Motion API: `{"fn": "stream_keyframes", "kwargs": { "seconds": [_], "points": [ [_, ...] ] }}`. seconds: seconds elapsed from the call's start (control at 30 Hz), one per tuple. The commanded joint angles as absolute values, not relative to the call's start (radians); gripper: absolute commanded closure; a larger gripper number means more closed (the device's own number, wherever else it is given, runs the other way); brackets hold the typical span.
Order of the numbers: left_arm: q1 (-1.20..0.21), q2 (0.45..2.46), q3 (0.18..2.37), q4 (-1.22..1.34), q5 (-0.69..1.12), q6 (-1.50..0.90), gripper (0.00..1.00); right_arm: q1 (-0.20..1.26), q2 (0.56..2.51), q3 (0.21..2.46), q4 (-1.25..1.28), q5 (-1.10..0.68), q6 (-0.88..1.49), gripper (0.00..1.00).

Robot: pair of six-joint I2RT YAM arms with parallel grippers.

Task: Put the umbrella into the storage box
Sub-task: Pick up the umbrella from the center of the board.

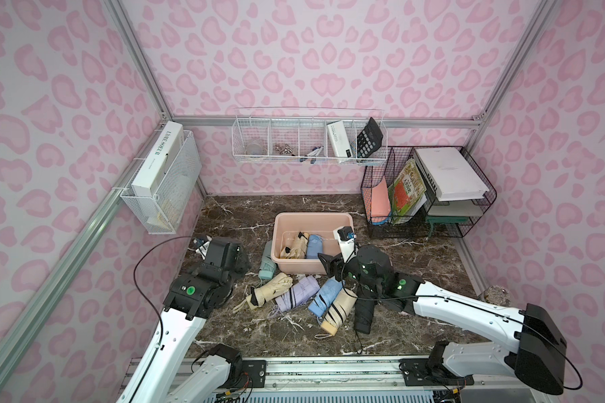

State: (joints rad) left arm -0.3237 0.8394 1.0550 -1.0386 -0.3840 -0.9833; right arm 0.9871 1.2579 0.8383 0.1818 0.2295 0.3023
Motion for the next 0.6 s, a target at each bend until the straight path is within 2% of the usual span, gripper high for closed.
{"fn": "stream_keyframes", "kwargs": {
  "seconds": [0.0,0.23,0.4,0.57],
  "points": [
    [-0.324,0.795,0.984,-1.162,-0.385,-1.195,0.25,0.988,1.231,0.821,0.164,0.255,0.304,0.25],
    [-0.323,0.789,0.854,-1.084,-0.245,-1.368,0.22,0.994,1.202,0.798,0.148,0.264,0.308,0.25],
    [-0.324,0.826,0.785,-0.978,-0.146,-1.484,0.12,0.999,1.180,0.780,0.134,0.270,0.313,0.25],
    [-0.323,0.877,0.700,-0.828,-0.043,-1.607,0.08,1.002,1.160,0.769,0.121,0.278,0.310,0.25]
  ]
}}
